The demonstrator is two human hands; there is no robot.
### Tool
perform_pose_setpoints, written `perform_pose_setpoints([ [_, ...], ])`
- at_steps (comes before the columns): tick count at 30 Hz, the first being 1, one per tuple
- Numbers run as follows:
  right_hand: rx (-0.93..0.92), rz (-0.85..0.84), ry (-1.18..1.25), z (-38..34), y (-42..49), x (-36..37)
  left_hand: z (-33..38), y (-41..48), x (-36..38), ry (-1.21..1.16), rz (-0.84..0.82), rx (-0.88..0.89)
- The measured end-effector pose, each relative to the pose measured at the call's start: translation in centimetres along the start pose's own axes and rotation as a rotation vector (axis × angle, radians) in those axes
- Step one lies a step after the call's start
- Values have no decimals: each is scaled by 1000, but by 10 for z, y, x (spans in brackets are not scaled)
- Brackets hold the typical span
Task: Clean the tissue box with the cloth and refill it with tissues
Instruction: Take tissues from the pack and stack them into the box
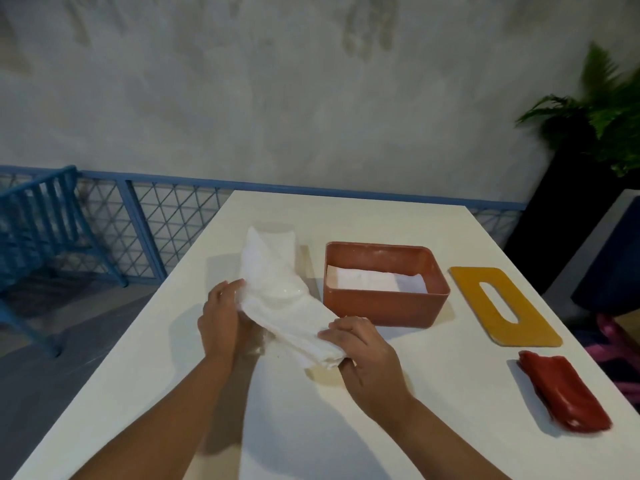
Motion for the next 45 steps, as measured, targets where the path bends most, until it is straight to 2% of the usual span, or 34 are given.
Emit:
perform_pose_setpoints([
  [3,12,24,70,8,-6,-18,2,-5,2,128,-12,-18],
  [7,42,68,215,16,-13,-47,9,-5,3,178,-15,-86],
  [10,178,102,373,27,-13,-70,16,-10,2,263,31,-77],
  [12,329,114,538,36,-12,-83,27,-21,6,267,26,17],
  [18,541,59,831,67,-5,-112,93,-57,6,62,114,356],
  [23,557,-4,897,88,-5,-126,138,-66,8,-213,90,442],
  [28,605,-79,972,99,-12,-138,166,-67,31,-586,-138,96],
  [31,731,-91,958,107,-18,-138,170,-71,45,-728,-209,17],
  [35,814,-86,846,116,-26,-142,178,-80,56,-698,-219,-13],
  [39,918,-135,795,129,-28,-140,174,-87,69,-695,-377,-77],
  [42,1068,-198,664,148,-34,-130,159,-92,83,-565,-506,-227],
  [45,1137,-294,501,170,-40,-115,148,-98,93,-459,-537,-281],
])
Point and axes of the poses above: each hand's wrist, its own y-axis towards the middle knuckle, its own x-axis out of the palm, z = x × y, the point moved 5 cm from there along y, towards the middle knuckle, and after that the axes turned 14 degrees about x, right-handed, at the moved point
